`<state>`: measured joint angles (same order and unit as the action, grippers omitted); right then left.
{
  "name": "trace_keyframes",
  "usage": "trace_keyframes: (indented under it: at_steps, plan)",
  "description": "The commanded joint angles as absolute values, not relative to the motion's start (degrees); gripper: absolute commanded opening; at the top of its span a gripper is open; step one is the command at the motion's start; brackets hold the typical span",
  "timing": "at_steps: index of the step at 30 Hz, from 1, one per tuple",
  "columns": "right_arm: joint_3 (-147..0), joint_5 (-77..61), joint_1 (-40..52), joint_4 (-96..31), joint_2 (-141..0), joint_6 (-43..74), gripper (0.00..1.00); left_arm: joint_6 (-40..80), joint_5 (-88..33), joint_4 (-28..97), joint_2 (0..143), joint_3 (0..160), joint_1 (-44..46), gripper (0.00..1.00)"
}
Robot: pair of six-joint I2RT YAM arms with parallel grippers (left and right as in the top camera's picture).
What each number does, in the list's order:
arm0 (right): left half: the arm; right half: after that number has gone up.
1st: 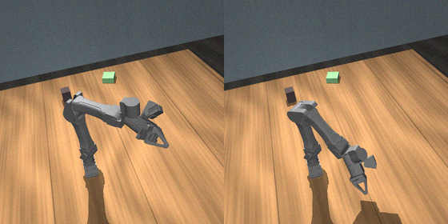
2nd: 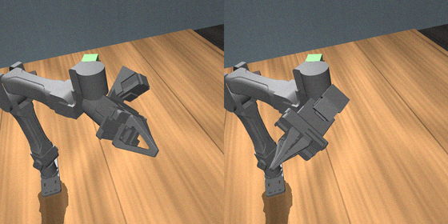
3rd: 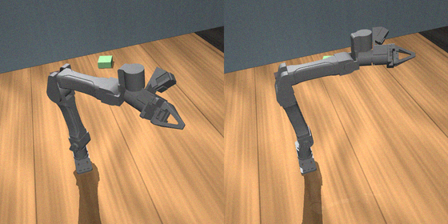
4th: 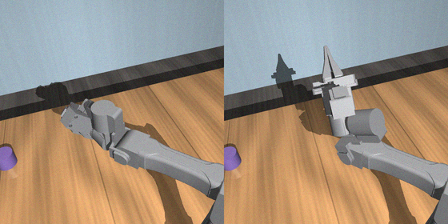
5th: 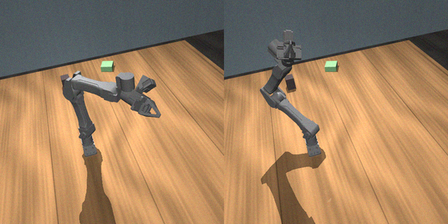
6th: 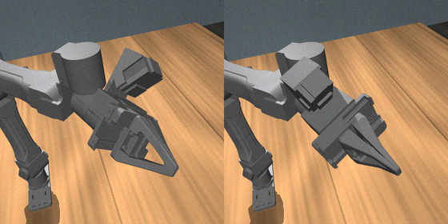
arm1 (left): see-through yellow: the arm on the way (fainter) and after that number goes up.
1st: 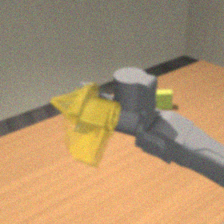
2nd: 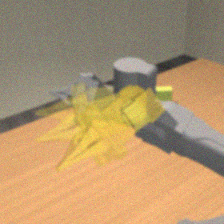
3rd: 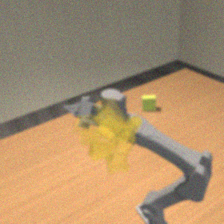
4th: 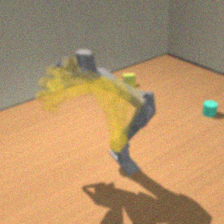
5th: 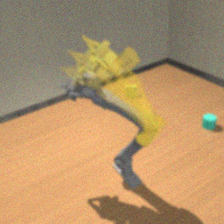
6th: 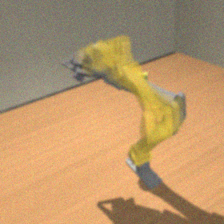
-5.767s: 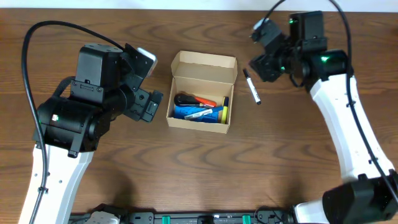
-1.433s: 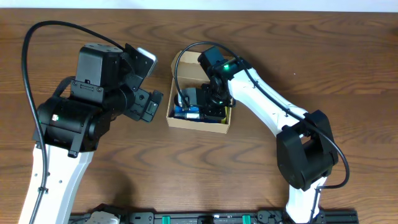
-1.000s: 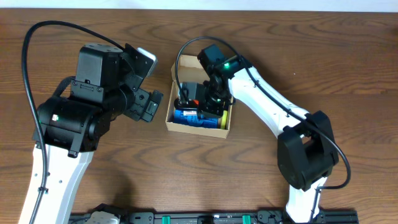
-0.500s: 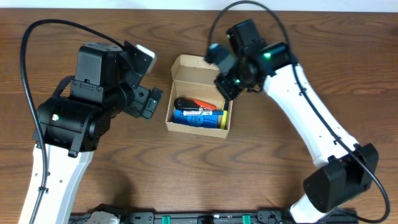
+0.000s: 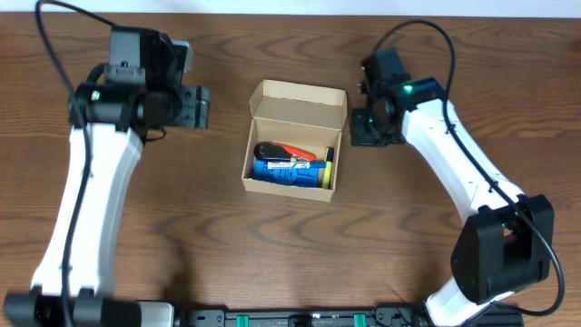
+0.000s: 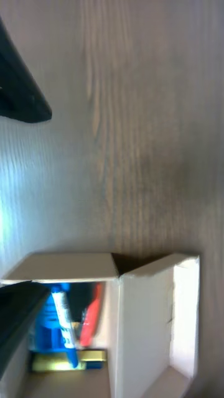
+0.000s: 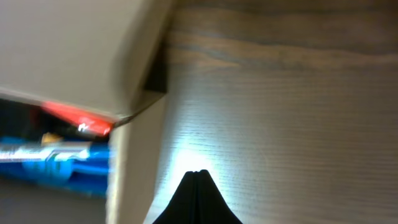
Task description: Pack container
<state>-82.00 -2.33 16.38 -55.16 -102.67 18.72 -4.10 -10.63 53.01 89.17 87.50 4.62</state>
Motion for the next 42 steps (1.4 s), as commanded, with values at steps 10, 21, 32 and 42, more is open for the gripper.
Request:
trace_keyframes:
  at_steps: [10,21,32,42]
  plan:
    - [-63.18,-18.39,9.74,-30.28,-102.76,28.73,0.01,3.53,-18.5,46.3,106.74,88.55,3.38,0.06]
    - [-57.93,-22.61,10.15,-10.41,-104.88,34.3,0.01,9.98,-40.51,35.46,118.93,88.55,3.46,0.06]
    - [-57.95,-25.08,10.15,0.16,-110.1,41.76,0.01,12.49,-43.59,33.58,122.15,88.58,4.64,0.06]
    - [-57.98,-25.17,10.15,10.79,-110.54,41.74,0.01,12.51,-43.57,33.61,122.15,88.58,5.02,0.06]
